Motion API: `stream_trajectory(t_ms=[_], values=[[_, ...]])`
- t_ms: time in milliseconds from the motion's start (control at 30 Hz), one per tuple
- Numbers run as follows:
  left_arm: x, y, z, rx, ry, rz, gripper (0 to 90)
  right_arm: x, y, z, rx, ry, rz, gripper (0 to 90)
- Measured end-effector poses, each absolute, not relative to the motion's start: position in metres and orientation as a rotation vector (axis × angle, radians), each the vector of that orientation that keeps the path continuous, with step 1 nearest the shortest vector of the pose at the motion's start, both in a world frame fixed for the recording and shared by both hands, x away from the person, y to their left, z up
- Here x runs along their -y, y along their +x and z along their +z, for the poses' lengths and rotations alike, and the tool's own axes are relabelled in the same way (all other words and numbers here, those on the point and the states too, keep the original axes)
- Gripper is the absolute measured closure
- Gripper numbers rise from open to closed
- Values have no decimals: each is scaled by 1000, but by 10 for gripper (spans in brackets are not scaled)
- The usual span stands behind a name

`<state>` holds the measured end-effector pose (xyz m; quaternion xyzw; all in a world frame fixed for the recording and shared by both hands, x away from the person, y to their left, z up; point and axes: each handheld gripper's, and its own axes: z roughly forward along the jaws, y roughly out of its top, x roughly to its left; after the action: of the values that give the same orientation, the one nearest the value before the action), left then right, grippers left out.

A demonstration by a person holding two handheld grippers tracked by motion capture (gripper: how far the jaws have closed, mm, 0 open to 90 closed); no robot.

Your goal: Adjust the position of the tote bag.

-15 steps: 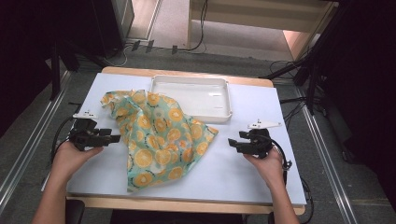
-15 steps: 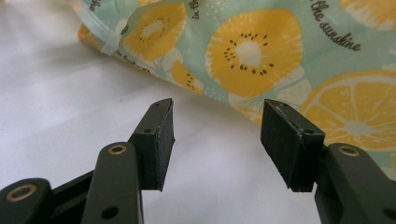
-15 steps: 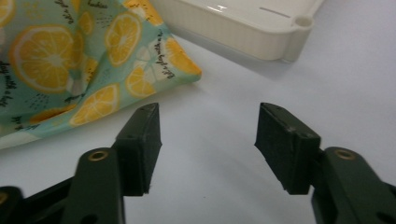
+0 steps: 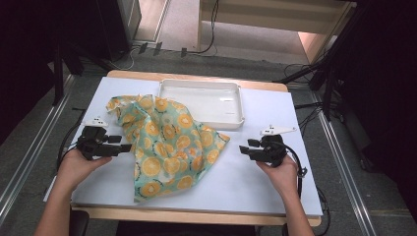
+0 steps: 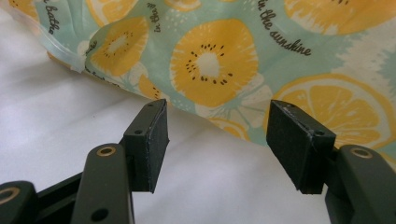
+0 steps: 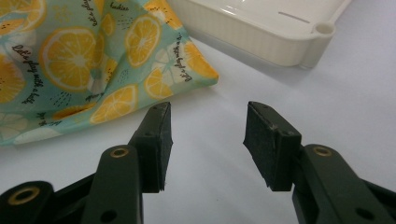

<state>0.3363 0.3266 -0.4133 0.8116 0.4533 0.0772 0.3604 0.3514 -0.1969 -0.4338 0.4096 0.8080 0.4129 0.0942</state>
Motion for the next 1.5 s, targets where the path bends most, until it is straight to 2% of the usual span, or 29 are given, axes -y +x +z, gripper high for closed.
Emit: stream_trajectory(t_ms=[1500], values=[[-331, 337, -414, -1179, 2092, 181, 367, 187, 350, -441, -2452, 1178, 1154, 481]])
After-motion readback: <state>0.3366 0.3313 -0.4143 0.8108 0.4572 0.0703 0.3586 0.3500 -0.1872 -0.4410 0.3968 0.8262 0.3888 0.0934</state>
